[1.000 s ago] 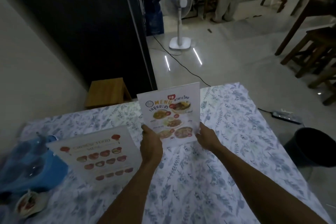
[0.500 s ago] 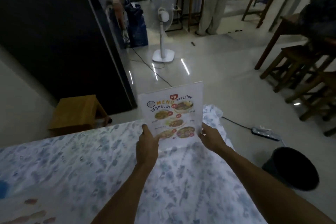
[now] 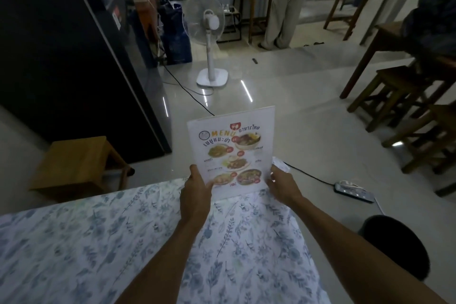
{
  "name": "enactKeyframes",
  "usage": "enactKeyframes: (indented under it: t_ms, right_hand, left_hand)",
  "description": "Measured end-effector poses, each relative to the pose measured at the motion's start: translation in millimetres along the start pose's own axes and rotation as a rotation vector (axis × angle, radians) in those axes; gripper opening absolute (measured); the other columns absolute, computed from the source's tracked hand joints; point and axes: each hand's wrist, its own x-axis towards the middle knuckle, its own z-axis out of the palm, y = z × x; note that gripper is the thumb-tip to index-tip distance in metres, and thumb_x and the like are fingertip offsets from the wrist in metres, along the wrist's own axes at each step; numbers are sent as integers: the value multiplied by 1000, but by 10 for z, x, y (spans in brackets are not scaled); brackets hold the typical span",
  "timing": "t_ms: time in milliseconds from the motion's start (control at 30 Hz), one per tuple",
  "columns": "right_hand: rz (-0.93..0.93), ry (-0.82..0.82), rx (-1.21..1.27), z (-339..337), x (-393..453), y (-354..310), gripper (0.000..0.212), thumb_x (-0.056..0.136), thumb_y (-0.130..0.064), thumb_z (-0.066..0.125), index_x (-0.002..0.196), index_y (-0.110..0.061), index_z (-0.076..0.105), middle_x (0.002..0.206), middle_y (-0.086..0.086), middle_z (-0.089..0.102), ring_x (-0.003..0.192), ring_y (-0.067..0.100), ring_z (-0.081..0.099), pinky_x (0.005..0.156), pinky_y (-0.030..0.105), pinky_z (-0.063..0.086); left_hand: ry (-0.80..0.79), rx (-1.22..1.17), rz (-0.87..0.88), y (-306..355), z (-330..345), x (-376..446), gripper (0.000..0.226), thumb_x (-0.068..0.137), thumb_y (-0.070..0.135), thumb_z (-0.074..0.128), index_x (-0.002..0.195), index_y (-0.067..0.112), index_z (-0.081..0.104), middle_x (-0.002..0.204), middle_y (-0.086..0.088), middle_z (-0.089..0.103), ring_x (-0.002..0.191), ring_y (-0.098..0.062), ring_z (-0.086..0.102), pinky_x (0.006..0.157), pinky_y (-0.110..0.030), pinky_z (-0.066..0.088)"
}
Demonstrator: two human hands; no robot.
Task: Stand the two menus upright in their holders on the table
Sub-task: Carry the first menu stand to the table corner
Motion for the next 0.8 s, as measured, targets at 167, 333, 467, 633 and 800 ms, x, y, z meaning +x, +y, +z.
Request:
enactKeyframes:
  t_ms: [167,333,467,633,800]
  right_hand:
    - [-33,101,-12,46,98,38,38,93,-12,42,127,-10,56,126,14,64,107,34,62,87,36,52]
    - [-41,136,-48,102,134,46,28,90,-7,42,113,-4,56,110,16,66,97,33,62,79,41,54]
    - [-29,132,-34,96,122,22,24,91,-7,43,110,-3,57,110,17,65,99,34,61,80,41,53]
    - [41,85,-4,43,148,-32,33,87,-5,50,119,-7,57,116,15,67,99,31,63,77,35,52]
    - [227,165,27,19,-72,-50,29,86,-9,60,113,-1,53,115,21,61,101,36,61,73,31,42]
  left_hand:
    - [6,16,20,44,60,101,50,90,27,67,124,13,33,113,-19,64,89,-34,66,66,-46,59]
    - [38,28,32,-10,97,118,53,88,31,70,125,15,35,107,-18,67,86,-34,67,61,-41,55]
    - [20,-33,14,-35,126,119,46,89,33,68,121,17,39,110,-14,67,90,-32,67,68,-45,59]
    - [-44,-82,37,-101,51,148,32,90,26,67,111,18,44,111,-8,67,90,-24,67,73,-41,59]
    - [-64,-87,29,-224,-111,26,44,88,30,68,123,18,45,118,-3,63,100,-23,64,83,-40,55]
